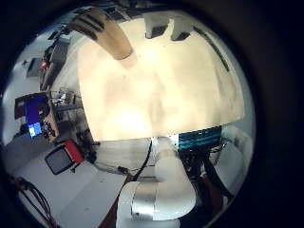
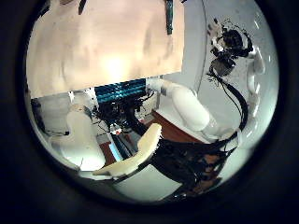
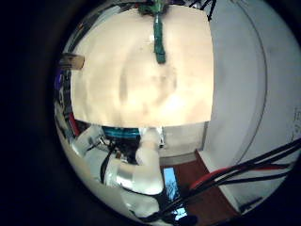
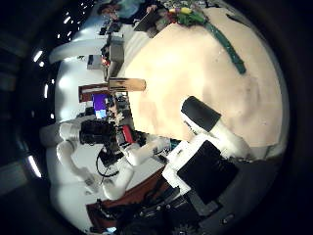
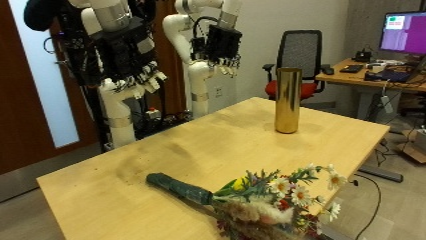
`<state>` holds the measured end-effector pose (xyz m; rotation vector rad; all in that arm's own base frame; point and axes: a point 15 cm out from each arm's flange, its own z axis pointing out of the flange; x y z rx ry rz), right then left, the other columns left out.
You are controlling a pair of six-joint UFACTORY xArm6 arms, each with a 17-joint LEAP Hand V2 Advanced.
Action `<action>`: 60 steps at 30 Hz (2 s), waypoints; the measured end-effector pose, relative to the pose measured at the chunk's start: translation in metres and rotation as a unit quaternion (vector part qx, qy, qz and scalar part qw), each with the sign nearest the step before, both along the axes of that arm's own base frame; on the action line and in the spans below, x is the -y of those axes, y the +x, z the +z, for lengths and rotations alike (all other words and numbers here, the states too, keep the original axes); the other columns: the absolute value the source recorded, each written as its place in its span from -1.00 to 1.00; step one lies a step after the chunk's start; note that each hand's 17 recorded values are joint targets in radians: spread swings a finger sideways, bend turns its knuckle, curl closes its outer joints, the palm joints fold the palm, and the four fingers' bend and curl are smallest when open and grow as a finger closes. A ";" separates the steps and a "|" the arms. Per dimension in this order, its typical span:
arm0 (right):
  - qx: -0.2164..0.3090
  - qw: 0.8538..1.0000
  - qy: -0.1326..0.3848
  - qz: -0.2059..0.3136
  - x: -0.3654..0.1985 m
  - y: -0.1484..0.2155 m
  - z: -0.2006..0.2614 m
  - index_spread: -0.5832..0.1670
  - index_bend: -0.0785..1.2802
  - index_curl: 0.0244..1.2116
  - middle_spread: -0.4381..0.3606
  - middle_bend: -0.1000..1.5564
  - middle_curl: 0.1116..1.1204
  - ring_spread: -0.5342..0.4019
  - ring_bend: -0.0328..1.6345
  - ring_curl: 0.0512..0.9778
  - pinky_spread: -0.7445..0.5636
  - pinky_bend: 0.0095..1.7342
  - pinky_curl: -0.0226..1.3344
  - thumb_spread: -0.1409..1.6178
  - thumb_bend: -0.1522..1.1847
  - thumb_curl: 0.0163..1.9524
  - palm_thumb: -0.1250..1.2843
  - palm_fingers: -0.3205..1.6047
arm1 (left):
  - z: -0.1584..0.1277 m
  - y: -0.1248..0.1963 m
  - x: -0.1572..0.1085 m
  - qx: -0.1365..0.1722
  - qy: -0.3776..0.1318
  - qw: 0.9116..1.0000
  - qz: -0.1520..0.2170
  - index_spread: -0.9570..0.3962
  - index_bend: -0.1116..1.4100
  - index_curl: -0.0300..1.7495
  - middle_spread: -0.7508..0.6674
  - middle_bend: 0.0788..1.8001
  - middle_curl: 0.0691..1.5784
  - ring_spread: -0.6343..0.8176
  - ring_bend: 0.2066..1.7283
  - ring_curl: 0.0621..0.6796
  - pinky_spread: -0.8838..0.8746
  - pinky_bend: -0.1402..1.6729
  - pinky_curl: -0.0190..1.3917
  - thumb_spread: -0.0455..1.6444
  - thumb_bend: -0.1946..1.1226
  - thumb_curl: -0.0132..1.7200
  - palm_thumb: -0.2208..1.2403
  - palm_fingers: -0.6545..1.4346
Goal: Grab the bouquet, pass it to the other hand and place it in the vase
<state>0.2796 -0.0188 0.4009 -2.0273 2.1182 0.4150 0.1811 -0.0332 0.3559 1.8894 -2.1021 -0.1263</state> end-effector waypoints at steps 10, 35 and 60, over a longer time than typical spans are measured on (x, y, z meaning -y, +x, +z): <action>-0.014 1.000 0.006 -0.017 0.006 0.019 -0.015 0.13 -0.62 -0.64 0.34 -0.30 -0.42 0.02 0.01 -0.47 0.18 -0.34 -0.52 0.45 -0.80 -0.61 0.10 -0.26 | 0.000 -0.001 -0.001 0.002 -0.002 1.000 -0.016 0.71 -0.61 -0.57 0.63 -0.87 -0.70 0.66 -0.81 -0.47 0.63 -0.64 -0.57 0.07 -0.76 -0.62 -0.27 -0.30; -0.013 0.981 -0.007 -0.193 0.058 0.130 -0.080 0.23 -0.62 -0.50 0.26 -0.17 -0.35 -0.02 0.09 -0.49 0.14 -0.27 -0.66 0.46 -0.80 -0.61 0.08 -0.25 | -0.005 0.029 -0.004 -0.001 -0.018 0.997 -0.074 0.70 -0.61 -0.56 0.62 -0.87 -0.69 0.64 -0.82 -0.48 0.61 -0.64 -0.59 0.07 -0.76 -0.62 -0.27 -0.28; -0.066 0.974 -0.021 -0.214 0.076 0.199 -0.239 0.35 -0.61 -0.41 0.19 -0.10 -0.23 -0.03 0.17 -0.44 0.15 -0.18 -0.79 0.37 -0.80 -0.58 0.13 -0.32 | -0.010 0.035 -0.004 -0.009 -0.011 0.998 -0.059 0.71 -0.61 -0.56 0.61 -0.87 -0.69 0.66 -0.85 -0.47 0.62 -0.64 -0.60 0.08 -0.75 -0.63 -0.27 -0.29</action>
